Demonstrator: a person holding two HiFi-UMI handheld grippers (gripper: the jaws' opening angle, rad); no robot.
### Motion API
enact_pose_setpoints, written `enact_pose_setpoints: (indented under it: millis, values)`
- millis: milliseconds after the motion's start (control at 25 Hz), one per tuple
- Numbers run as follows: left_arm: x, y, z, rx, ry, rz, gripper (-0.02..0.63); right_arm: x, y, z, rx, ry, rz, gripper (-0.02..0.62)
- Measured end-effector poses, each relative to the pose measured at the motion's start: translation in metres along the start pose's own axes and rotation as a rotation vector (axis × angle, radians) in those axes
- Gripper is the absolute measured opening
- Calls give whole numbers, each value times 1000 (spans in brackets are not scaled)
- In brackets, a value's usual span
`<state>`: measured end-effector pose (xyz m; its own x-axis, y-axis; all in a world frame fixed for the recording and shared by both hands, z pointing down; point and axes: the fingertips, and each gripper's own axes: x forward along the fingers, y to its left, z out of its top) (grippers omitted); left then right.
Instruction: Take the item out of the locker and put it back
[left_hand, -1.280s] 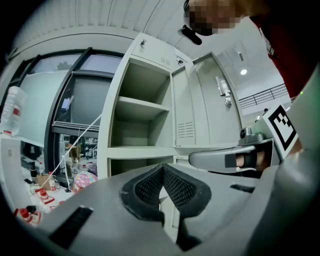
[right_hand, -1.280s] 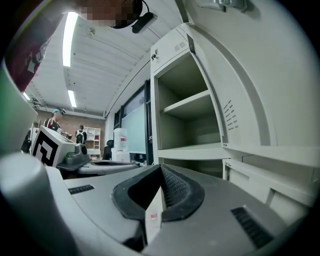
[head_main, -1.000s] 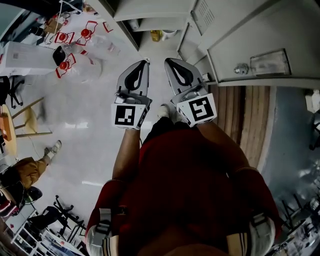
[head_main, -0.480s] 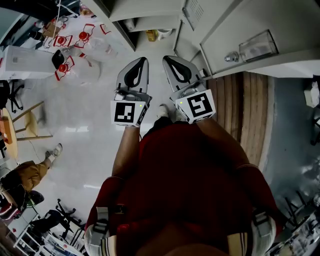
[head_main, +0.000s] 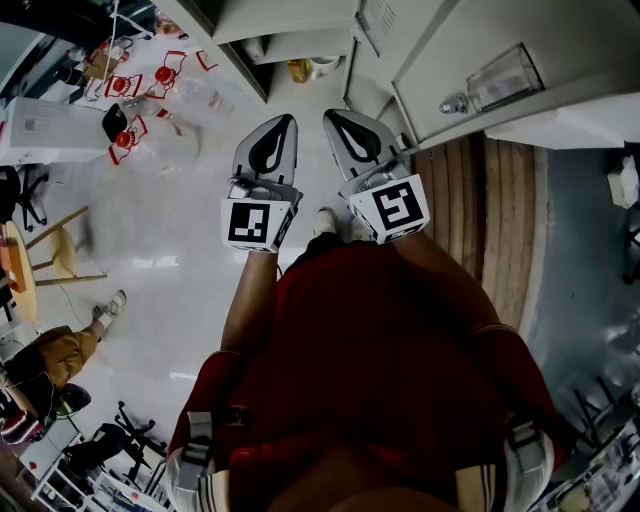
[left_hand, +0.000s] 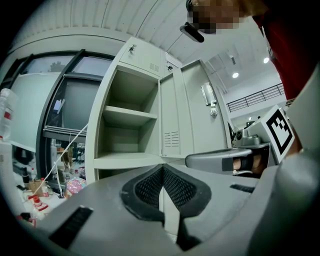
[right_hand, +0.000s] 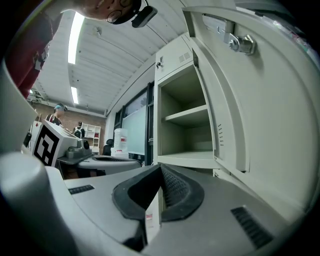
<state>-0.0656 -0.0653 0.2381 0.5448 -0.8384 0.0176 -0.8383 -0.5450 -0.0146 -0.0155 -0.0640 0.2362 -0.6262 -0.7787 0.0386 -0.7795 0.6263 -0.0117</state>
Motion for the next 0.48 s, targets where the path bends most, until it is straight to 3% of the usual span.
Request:
enact_pose_setpoints:
  millis: [480]
  values:
    - [-3, 1, -3, -10, -7, 4, 6, 1, 6, -3, -3, -10, -6, -3]
